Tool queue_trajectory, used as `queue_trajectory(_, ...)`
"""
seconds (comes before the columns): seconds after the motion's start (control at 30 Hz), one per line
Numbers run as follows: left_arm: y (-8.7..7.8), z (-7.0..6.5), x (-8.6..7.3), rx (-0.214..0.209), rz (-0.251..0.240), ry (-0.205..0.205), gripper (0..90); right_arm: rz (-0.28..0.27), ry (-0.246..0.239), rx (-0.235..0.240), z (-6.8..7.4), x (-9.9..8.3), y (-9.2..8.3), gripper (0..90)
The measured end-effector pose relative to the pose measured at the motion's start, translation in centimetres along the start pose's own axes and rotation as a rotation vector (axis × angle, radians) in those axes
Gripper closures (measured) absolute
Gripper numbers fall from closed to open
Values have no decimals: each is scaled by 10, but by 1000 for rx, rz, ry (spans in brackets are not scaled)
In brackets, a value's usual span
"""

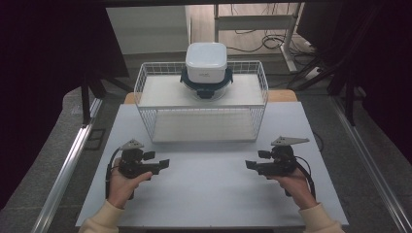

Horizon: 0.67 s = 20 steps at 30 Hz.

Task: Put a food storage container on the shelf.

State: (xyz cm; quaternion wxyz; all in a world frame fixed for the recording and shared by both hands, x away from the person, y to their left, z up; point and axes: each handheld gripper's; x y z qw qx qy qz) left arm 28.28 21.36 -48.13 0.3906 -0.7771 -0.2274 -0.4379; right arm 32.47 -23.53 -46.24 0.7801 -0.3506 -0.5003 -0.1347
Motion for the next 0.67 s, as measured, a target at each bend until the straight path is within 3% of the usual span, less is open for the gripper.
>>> queue_trajectory(0.13,-1,-1,-2,12,3,9,237,19,-11,-4,1,-6,4,249)
queue_trajectory(0.67,-1,-5,-1,12,4,25,232,-46,-77,-4,9,4,-5,241)
Point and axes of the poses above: each handheld gripper's, and its own axes: y roughly forward along the jaws, x roughly out of its top, z roughly to its left, and after that the axes turned 14 degrees about -z, right-handed
